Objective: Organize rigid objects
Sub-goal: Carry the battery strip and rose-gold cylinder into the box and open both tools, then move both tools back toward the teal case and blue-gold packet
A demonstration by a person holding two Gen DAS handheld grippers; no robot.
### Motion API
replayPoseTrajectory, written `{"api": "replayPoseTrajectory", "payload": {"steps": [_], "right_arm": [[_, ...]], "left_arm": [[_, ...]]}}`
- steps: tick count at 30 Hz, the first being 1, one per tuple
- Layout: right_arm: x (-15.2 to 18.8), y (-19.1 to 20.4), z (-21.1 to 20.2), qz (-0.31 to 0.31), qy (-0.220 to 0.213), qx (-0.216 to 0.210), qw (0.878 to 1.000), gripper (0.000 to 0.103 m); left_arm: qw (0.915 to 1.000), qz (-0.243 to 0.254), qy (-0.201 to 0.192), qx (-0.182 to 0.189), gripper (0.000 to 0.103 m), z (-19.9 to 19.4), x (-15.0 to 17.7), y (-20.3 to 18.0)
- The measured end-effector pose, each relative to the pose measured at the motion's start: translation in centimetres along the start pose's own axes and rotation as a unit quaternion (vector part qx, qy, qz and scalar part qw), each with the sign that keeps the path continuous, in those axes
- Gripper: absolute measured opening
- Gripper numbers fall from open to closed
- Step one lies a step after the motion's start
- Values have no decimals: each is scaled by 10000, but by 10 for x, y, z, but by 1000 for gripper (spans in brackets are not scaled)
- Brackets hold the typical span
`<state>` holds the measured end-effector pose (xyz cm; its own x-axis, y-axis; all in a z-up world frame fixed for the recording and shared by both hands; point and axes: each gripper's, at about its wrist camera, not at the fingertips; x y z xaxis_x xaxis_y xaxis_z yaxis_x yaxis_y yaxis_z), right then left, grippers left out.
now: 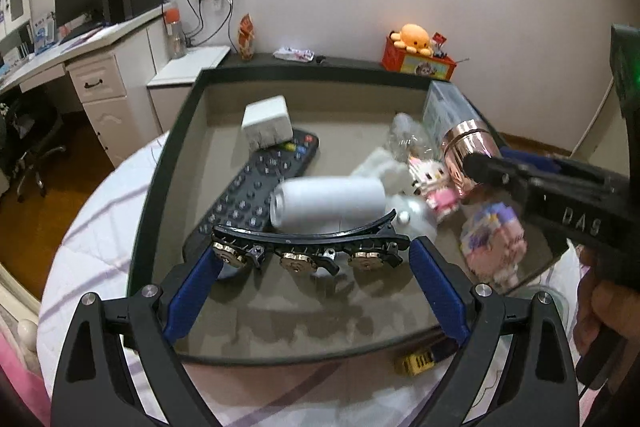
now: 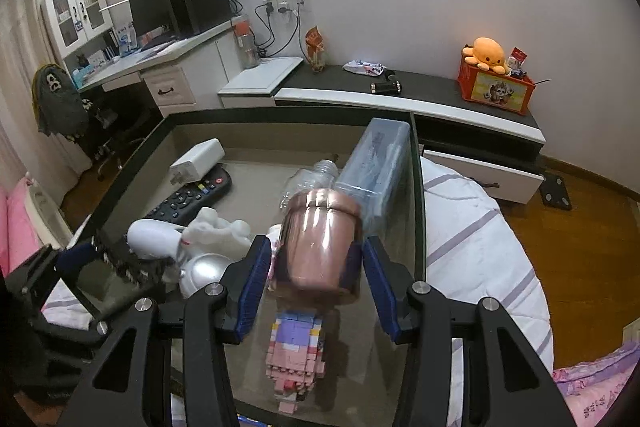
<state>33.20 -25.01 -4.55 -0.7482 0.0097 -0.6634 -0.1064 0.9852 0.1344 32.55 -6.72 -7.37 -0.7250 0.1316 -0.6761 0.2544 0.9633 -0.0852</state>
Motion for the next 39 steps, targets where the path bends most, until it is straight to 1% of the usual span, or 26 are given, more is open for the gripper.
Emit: {"api": "replayPoseTrajectory", "payload": {"steps": [1, 2, 3, 4, 6, 9, 10, 11, 12, 13, 16, 19, 24, 33, 39], "right_arm": [[1, 0, 0, 0, 9, 0, 10000, 51], [1, 0, 0, -13, 20, 2, 10000, 52], [0, 0, 1, -19, 23, -3, 10000, 58], [2, 0, -1, -15, -6, 25, 10000, 69], [2, 1, -7, -20, -89, 42, 9999, 82], [2, 4, -17, 12, -200, 77, 9998, 84], [1, 5, -21, 51, -248, 83, 9996, 87], [1, 5, -27, 96, -316, 74, 9994, 89], [1, 6, -33, 135, -389, 74, 9991, 94], [2, 7, -42, 179, -509, 94, 9985, 103], [5, 12, -64, 244, -709, 123, 9971, 103], [10, 18, -83, 311, -793, 114, 9963, 103], [21, 31, -118, 315, -1008, 86, 9944, 103], [52, 58, -191, 57, -1427, 80, 9897, 103], [76, 67, -221, 64, -1600, 39, 9871, 103]], "left_arm": [[10000, 0, 16, -14, 96, -1, 2, -1], [10000, -1, 29, -26, 99, -2, 3, -1], [10000, -5, 30, -38, 100, -3, 4, -1], [10000, 5, 3, -53, 103, -5, 4, -2], [9998, 61, -87, -147, 103, -13, 4, -4], [9995, 70, -189, -236, 103, -25, 2, -5], [9993, 52, -244, -294, 103, -30, 1, -4], [9990, 38, -284, -338, 103, -35, 1, -4], [9987, 10, -351, -372, 103, -41, 1, -3], [9983, -39, -439, -387, 103, -50, 1, -1], [9970, -154, -635, -425, 103, -73, 1, 3], [9955, -185, -763, -538, 103, -95, 2, 5], [9931, -230, -982, -596, 103, -129, 4, 7], [9899, -342, -1229, -618, 103, -186, 28, 8], [9880, -401, -1326, -684, 103, -211, 47, 10]]}}
Point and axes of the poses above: each gripper's, at about its wrist camera, not at the fingertips, and z roughly the way its jaws point, y to its left, x to its underside, and after that the axes turned 1 degree about z, right-handed
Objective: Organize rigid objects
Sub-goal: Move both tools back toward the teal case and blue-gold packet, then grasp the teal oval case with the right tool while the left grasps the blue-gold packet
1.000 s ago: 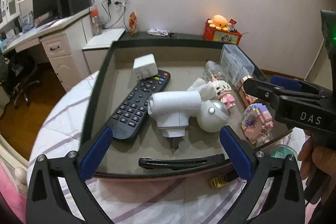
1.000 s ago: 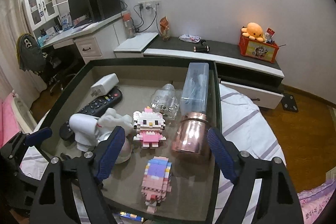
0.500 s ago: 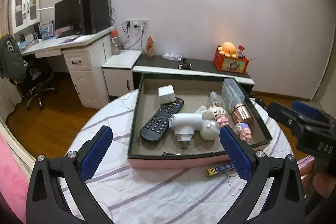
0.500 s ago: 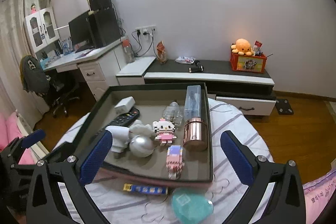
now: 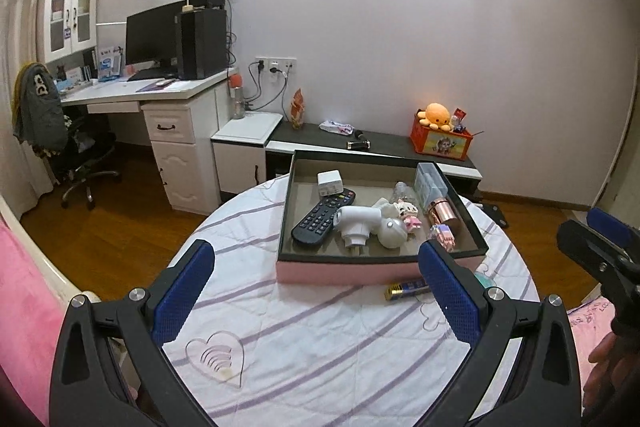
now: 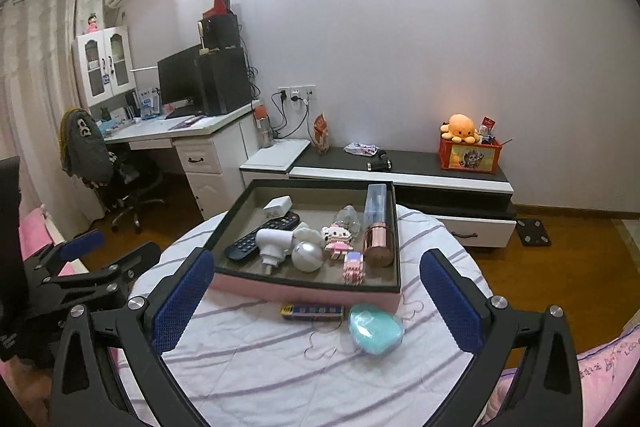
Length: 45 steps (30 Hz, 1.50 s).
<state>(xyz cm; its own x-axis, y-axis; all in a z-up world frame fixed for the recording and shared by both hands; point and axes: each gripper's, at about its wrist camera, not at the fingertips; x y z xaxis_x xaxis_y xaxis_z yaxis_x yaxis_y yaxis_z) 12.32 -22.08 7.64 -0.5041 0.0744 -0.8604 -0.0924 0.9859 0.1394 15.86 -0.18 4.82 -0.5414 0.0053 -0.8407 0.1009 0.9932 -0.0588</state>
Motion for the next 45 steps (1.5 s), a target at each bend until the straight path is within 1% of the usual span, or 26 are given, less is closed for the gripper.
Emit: {"api": "replayPoseTrajectory", "payload": {"steps": [6, 16, 20, 25, 30, 36, 40, 45], "right_arm": [[13, -1, -12, 88, 25, 2, 10000, 103], [18, -1, -15, 102, 53, 7, 9999, 103], [18, -2, -15, 83, 65, 14, 9999, 103], [21, -12, -7, 148, 153, 87, 9997, 103], [41, -42, 22, 255, 554, 232, 9979, 103], [71, -72, 66, 306, 1235, 407, 9910, 103], [80, -79, 90, 267, 1475, 428, 9878, 103], [87, -84, 118, 224, 1673, 470, 9845, 103]], "left_arm": [[9999, -75, 71, -23, 103, -9, 13, 4], [10000, -55, 75, 7, 103, -12, 16, 0], [10000, -52, 83, 6, 103, -12, 16, -1], [9997, -40, 233, 9, 103, 0, 20, -4], [9983, -15, 578, 39, 103, 29, 31, -8], [9945, 67, 1028, 172, 103, 68, 48, -21], [9907, 197, 1318, 274, 103, 93, 61, -36], [9876, 244, 1512, 335, 103, 118, 66, -49]]}}
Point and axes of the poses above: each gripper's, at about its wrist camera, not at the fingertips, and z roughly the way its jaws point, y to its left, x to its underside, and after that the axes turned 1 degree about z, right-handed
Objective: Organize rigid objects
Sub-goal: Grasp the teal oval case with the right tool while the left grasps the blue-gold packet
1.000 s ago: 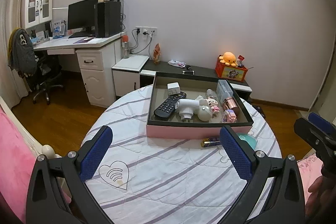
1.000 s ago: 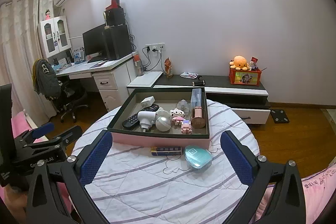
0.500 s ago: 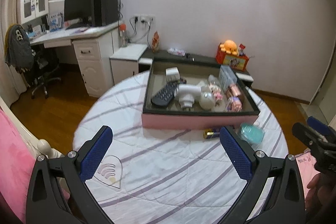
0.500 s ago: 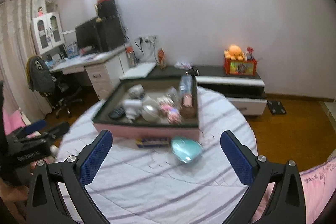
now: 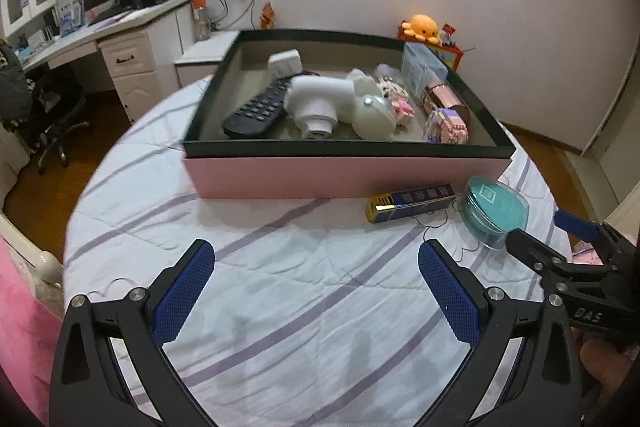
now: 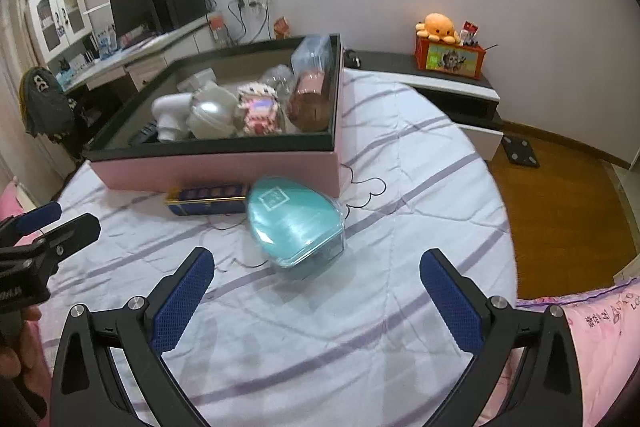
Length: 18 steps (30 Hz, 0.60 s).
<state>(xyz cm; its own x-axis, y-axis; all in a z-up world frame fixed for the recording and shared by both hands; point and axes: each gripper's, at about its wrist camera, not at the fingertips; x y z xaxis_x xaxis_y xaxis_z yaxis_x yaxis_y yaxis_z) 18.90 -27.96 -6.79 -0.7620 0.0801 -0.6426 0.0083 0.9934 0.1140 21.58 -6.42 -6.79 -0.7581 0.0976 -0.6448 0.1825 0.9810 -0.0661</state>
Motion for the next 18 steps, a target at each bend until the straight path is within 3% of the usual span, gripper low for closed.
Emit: {"api": "replayPoseTrajectory", "payload": {"steps": [8, 13, 18], "right_arm": [[-15, 3, 37, -119, 182, -12, 9998, 101], [-15, 8, 45, -216, 207, -208, 9993, 61], [-12, 9, 39, -316, 155, -164, 9992, 61]], "left_arm": [[9998, -12, 179, 6, 103, 27, -6, -8], [9995, -45, 296, 29, 103, 40, -6, -10], [9992, -45, 350, 163, 103, 47, -8, -21]]}}
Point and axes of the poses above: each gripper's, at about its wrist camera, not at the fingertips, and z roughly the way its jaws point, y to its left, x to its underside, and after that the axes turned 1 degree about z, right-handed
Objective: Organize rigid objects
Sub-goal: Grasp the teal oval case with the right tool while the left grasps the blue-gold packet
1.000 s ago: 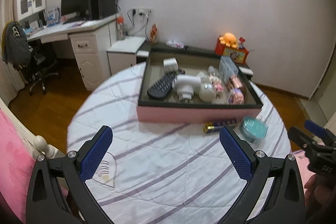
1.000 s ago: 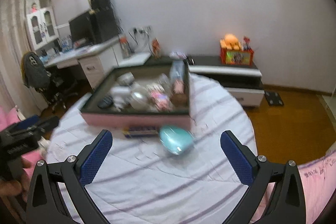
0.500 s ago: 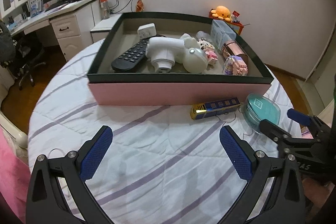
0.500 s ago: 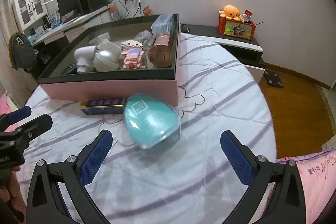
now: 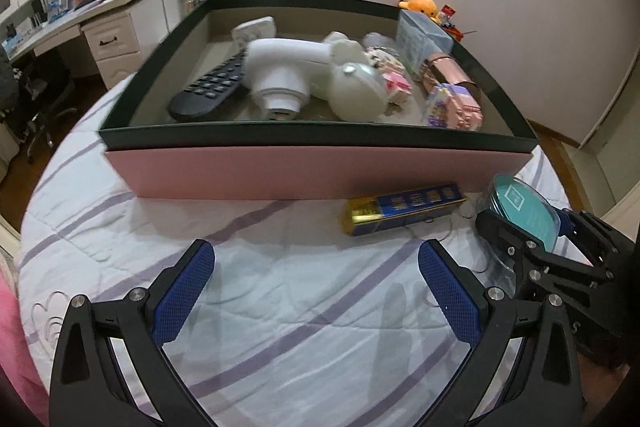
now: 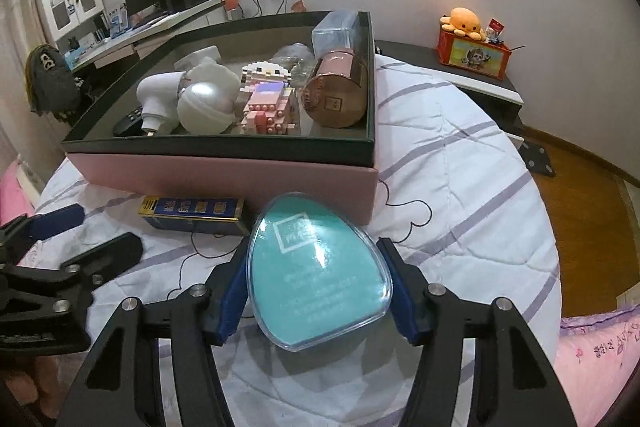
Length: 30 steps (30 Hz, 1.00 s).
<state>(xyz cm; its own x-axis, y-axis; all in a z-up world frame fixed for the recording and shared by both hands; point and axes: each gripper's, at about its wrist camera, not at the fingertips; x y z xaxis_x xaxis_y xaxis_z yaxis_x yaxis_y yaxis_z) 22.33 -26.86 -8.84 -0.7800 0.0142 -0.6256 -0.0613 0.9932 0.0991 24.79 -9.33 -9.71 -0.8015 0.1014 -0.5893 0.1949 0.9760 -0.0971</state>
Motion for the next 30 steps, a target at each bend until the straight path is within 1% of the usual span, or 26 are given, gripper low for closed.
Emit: {"api": "replayPoseTrajectory", "payload": {"steps": [5, 9, 11, 14, 16, 22, 24, 25, 26, 27, 30], "right_arm": [[5, -13, -7, -11, -8, 151, 9999, 61], [6, -26, -7, 40, -12, 161, 9999, 61], [6, -28, -8, 35, -32, 114, 9999, 61], [6, -28, -7, 16, -57, 49, 10000, 61], [7, -28, -7, 8, -70, 15, 10000, 61], [8, -32, -6, 69, -88, -102, 9999, 61], [8, -32, -6, 40, -92, -89, 9999, 61], [8, -32, -6, 46, -98, -99, 9999, 61], [8, -32, -6, 58, -102, -113, 9999, 61], [8, -33, -6, 71, -109, -124, 9998, 61], [8, -34, -8, 121, -135, -157, 9997, 61]], "left_arm": [[9998, -55, 35, 174, 103, 9, -5, -20], [9992, -328, 116, 188, 103, 20, -10, -26], [9990, -409, 145, 97, 103, 26, -12, -28], [9993, -341, 123, -99, 103, 33, -16, -37], [9995, -293, 110, -98, 103, 36, -17, -43], [9993, -269, 22, -270, 103, 40, -18, -50], [9992, -303, -49, -273, 100, 39, -17, -48], [9992, -307, -74, -261, 94, 38, -16, -48], [9992, -289, -96, -277, 84, 36, -15, -47], [9991, -242, -111, -332, 85, 34, -14, -47], [9995, -215, -141, -199, 84, 30, -11, -43]]}}
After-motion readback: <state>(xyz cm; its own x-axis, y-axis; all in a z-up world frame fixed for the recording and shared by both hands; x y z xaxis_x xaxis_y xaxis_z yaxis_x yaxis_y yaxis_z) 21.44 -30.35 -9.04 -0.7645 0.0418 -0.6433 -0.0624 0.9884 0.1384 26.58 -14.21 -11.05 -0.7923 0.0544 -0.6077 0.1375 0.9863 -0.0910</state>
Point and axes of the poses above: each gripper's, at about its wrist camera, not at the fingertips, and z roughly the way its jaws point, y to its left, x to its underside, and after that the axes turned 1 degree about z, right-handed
